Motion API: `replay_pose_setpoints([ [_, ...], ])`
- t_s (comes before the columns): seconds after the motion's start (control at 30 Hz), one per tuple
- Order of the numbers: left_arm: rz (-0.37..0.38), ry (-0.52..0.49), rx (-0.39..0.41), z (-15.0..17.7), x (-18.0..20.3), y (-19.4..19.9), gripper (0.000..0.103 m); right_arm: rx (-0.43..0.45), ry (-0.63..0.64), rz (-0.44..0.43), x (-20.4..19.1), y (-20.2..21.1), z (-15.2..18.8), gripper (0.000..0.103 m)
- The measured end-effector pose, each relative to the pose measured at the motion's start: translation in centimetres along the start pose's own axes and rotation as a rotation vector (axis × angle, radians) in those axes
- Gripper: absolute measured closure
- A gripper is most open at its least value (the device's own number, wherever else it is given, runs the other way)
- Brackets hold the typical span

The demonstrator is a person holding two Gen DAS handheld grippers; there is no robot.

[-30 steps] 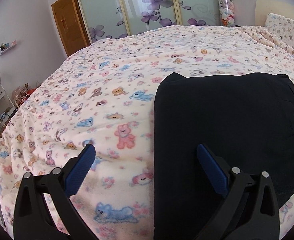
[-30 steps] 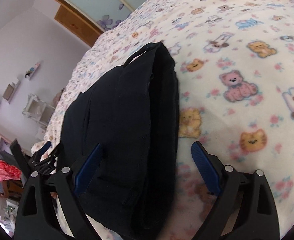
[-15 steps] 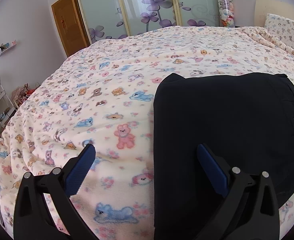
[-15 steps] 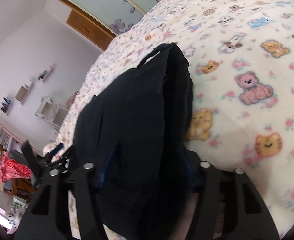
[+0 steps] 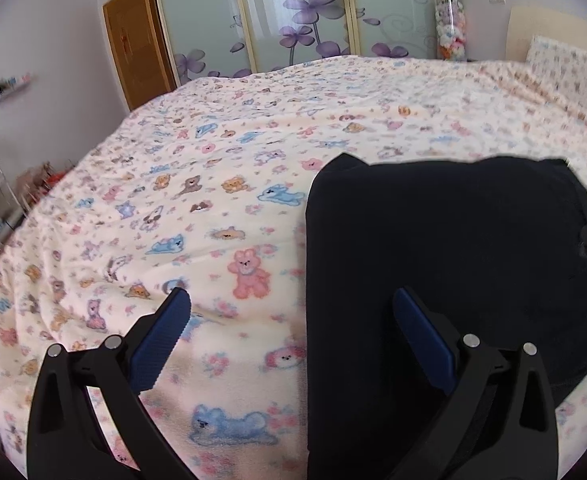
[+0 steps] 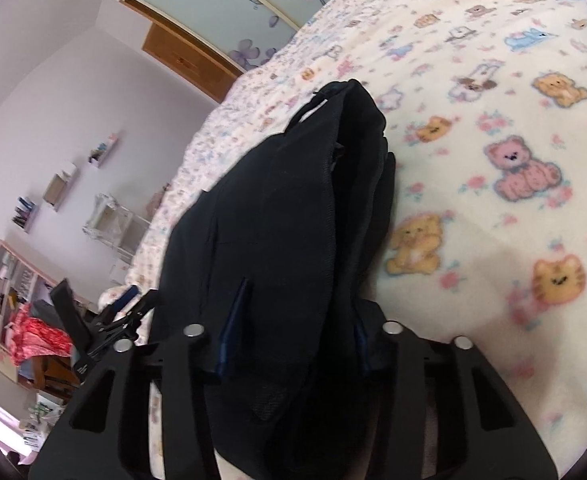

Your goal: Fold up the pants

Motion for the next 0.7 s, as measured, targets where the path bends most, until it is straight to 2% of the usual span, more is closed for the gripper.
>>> replay_pose_setpoints([
  [0.17, 0.106, 0.1, -0.026, -1.2, -2.2, -0.1, 0.002, 0.021, -0.008, -0.044, -0.7, 0.4, -0.2, 0.062],
  [0.27, 0.131, 0.124, -0.074, -1.8, -3.0, -0.9, 0.002, 0.029, -0.004, -0.063, -1.2, 0.5, -0.4, 0.062],
  [0.37, 0.267, 0.206, -0.195, -1.8, -2.9, -2.7, 0.002, 0.034, 0.002, -0.071, -1.7, 0.5, -0.4, 0.062],
  [0.47, 0.406, 0.34, -0.308, -1.4, -2.7, -4.6, 0.002, 0.034, 0.002, -0.071, -1.6, 0.5, -0.4, 0.062],
  [0.6, 0.488, 0.423, -0.386, -0.6, -2.2, -6.0, 0.002, 0.03, -0.004, -0.07, -1.4, 0.4, -0.3, 0.062],
  [0.7, 0.595, 0.469, -0.407, -0.1, -1.1, -5.7, 0.002, 0.025, -0.008, -0.063, -1.1, 0.3, -0.3, 0.062],
])
Point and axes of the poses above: each gripper's, at about its wrist camera, not at the fingertips, and y roughly against the way its jaws point, x to its right, z to its underside, the point moved 7 cm from there along -y, roughly the way its jaws point, and after that the axes turned 4 degrees about y, right-handed, at the moved point
